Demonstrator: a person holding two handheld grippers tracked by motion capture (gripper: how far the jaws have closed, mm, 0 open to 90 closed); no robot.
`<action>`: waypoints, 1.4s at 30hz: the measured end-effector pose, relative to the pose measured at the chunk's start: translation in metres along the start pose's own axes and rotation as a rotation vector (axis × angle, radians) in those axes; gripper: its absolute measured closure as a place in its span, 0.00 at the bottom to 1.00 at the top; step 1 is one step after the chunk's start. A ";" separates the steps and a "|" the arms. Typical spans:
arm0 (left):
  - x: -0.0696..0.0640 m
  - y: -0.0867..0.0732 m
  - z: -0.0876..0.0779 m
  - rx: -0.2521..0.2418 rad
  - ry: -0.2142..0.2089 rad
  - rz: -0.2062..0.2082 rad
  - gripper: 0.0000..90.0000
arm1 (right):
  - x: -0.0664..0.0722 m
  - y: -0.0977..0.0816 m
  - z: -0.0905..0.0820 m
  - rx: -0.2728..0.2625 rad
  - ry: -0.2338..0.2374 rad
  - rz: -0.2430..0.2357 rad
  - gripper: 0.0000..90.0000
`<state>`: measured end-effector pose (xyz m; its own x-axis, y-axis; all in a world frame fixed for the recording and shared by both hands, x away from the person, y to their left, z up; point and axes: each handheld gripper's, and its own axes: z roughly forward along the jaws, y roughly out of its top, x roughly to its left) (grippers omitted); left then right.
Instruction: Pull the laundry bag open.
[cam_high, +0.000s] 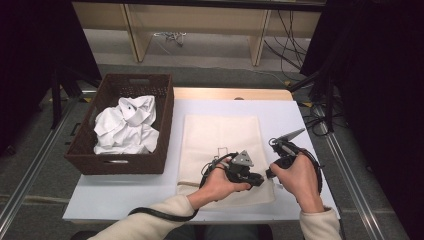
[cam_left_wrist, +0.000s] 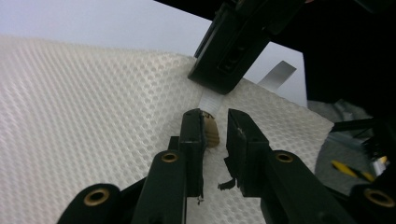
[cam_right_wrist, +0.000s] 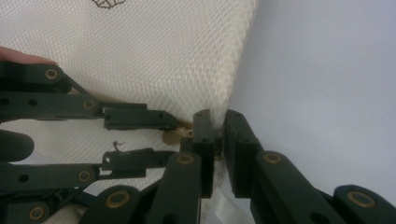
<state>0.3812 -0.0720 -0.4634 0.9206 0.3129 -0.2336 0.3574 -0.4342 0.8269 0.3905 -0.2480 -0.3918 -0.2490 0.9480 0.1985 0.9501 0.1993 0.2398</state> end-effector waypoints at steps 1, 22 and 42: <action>0.001 -0.001 0.000 0.009 0.005 0.005 0.83 | 0.001 0.000 0.000 -0.003 -0.004 0.001 0.94; 0.002 0.001 0.005 0.009 -0.006 -0.077 0.86 | 0.006 0.000 -0.001 0.021 -0.008 0.050 0.94; 0.001 0.001 0.006 0.026 0.005 -0.169 0.97 | -0.001 -0.001 0.002 0.006 0.002 -0.001 0.94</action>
<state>0.3832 -0.0779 -0.4656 0.8462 0.3877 -0.3656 0.5112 -0.3966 0.7625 0.3902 -0.2483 -0.3939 -0.2499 0.9473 0.2005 0.9511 0.2013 0.2343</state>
